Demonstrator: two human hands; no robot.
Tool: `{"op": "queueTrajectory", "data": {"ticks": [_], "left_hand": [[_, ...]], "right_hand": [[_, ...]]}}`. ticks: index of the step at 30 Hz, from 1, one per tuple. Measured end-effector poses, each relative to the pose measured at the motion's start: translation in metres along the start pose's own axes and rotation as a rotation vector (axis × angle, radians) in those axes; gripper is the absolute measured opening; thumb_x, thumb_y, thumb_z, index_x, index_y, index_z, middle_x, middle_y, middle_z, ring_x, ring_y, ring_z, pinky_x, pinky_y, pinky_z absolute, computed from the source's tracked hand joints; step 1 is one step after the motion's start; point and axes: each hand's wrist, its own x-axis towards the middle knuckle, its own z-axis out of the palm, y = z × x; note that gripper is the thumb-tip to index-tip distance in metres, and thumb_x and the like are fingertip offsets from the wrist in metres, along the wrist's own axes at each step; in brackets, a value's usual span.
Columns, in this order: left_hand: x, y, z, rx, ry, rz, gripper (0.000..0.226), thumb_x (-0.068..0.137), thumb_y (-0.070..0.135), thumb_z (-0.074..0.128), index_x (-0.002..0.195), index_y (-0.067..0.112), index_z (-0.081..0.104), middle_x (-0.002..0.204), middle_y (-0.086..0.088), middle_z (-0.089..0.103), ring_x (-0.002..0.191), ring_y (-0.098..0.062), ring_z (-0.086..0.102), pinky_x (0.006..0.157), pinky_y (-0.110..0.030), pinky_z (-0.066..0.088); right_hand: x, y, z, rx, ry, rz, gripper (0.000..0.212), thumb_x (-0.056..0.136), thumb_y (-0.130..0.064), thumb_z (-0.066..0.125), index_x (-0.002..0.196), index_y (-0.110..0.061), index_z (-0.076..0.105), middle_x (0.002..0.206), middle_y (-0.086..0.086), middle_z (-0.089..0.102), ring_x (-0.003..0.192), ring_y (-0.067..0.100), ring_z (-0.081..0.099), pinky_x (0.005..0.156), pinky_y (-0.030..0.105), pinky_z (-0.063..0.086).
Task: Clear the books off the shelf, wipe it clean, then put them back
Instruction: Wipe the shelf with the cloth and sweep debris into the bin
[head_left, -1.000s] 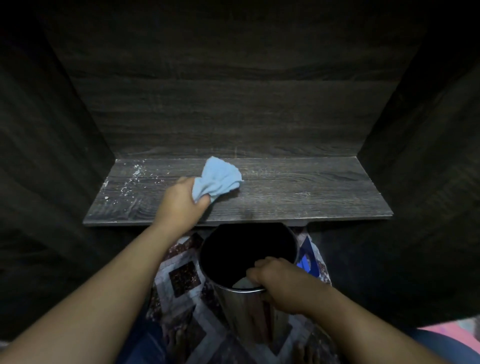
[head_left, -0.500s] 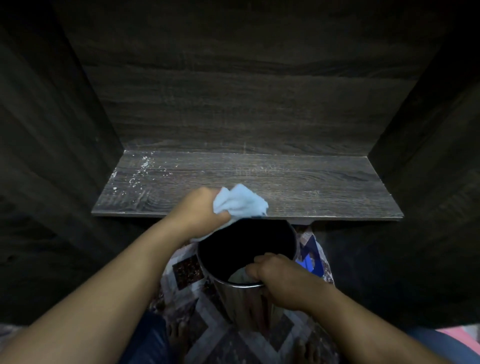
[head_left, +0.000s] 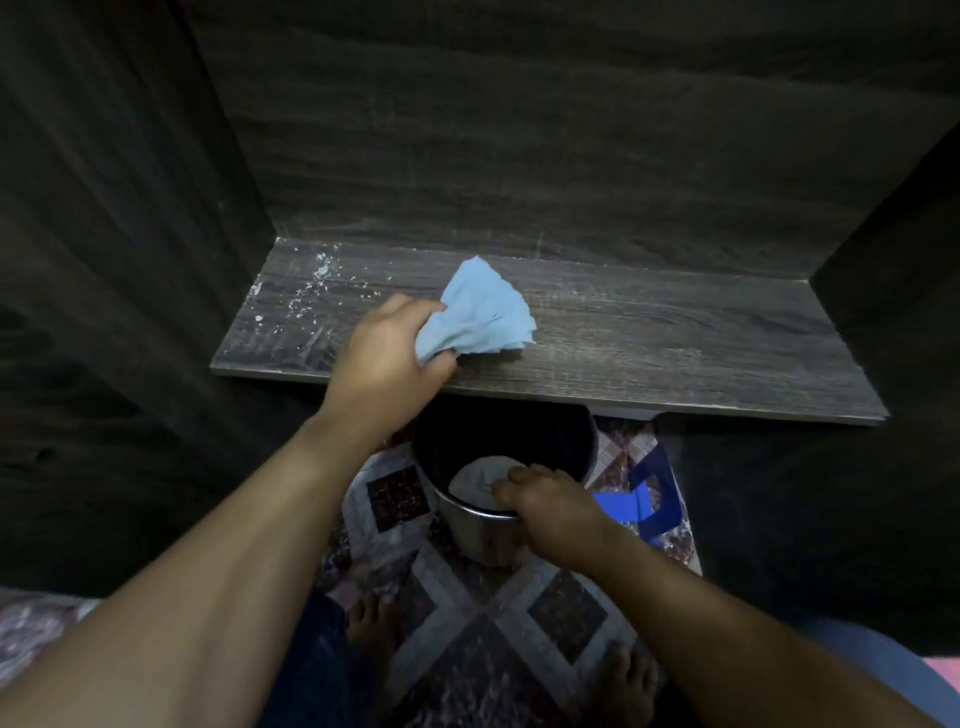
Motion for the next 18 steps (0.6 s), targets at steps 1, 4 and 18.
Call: {"op": "queueTrajectory", "data": {"ticks": [1, 4, 18], "left_hand": [[0.002, -0.003, 0.003, 0.005, 0.016, 0.034, 0.037, 0.076, 0.016, 0.071, 0.112, 0.019, 0.067, 0.102, 0.003, 0.060, 0.091, -0.015, 0.056, 0.075, -0.023, 0.037], [0.005, -0.012, 0.012, 0.040, 0.042, 0.152, 0.042, 0.072, 0.016, 0.072, 0.113, 0.017, 0.066, 0.105, 0.000, 0.064, 0.095, -0.026, 0.059, 0.082, -0.035, 0.048], [0.006, -0.012, 0.029, -0.101, -0.019, 0.100, 0.041, 0.080, 0.043, 0.063, 0.111, 0.024, 0.043, 0.126, 0.009, 0.034, 0.121, -0.007, 0.021, 0.098, -0.036, 0.026]], "right_hand": [[0.003, 0.001, 0.005, -0.008, -0.007, 0.010, 0.038, 0.092, -0.018, 0.049, 0.129, -0.019, 0.052, 0.124, 0.007, 0.053, 0.118, 0.030, 0.048, 0.091, 0.034, 0.038], [0.008, 0.005, 0.020, -0.020, -0.065, 0.038, 0.040, 0.092, -0.017, 0.049, 0.132, -0.017, 0.051, 0.128, 0.010, 0.052, 0.122, 0.031, 0.045, 0.094, 0.036, 0.039], [0.002, 0.003, -0.003, -0.055, -0.264, 0.150, 0.054, 0.087, -0.038, 0.063, 0.135, -0.017, 0.044, 0.135, 0.015, 0.044, 0.124, 0.035, 0.043, 0.097, 0.044, 0.041]]}}
